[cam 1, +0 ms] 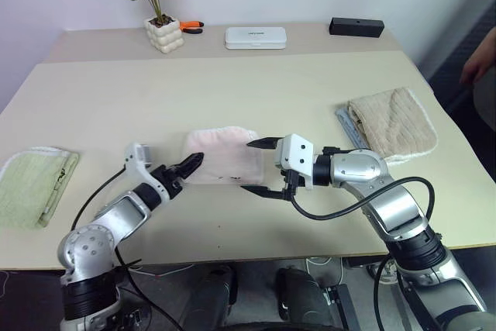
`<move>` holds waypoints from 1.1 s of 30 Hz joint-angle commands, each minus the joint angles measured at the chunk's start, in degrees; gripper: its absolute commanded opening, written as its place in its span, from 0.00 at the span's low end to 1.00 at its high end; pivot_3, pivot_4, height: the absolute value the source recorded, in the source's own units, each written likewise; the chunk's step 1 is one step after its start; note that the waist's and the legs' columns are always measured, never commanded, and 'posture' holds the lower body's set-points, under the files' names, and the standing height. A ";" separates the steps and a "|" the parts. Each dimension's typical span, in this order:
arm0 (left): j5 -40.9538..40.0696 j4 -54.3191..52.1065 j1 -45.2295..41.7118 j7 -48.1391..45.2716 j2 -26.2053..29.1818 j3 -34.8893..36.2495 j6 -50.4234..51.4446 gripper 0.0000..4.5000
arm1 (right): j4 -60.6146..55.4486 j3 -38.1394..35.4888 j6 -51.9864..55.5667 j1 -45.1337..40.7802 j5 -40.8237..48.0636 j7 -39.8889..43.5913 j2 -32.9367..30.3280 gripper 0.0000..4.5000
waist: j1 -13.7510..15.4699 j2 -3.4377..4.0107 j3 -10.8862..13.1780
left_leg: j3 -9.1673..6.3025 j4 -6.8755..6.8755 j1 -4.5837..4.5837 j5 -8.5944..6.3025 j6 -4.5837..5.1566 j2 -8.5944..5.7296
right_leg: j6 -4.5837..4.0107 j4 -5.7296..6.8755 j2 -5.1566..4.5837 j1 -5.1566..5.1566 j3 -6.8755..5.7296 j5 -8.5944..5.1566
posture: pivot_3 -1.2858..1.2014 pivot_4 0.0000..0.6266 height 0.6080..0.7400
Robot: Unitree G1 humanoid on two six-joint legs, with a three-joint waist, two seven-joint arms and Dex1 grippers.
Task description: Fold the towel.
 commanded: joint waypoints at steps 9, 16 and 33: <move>-1.75 -1.82 -2.38 -2.55 -4.01 0.74 -7.49 0.01 | -0.04 -0.27 -1.98 0.49 -1.83 -1.73 0.22 1.00 | -0.04 0.00 0.00 | 0.00 -0.02 0.00 0.00 0.00 0.01 | -0.01 0.00 0.00 -0.01 0.00 0.00 | 0.52 0.24 1.00; -1.51 -1.47 -8.35 7.58 0.52 19.94 -25.70 0.01 | 0.81 -0.63 -2.90 0.85 -2.48 -1.86 -0.12 1.00 | -0.22 -0.05 0.03 | 0.07 -0.04 -0.01 -0.01 -0.10 0.18 | -0.09 -0.03 0.04 -0.08 0.01 0.05 | 0.52 0.24 1.00; -13.08 -5.68 15.77 17.81 -3.64 35.72 -35.60 0.22 | 7.29 0.63 -8.64 -1.68 -2.55 2.14 1.00 1.00 | 0.11 -0.46 -0.15 | 0.00 0.07 0.03 -0.07 -0.09 0.21 | -0.33 -0.11 0.08 0.12 0.01 -0.07 | 0.52 0.24 1.00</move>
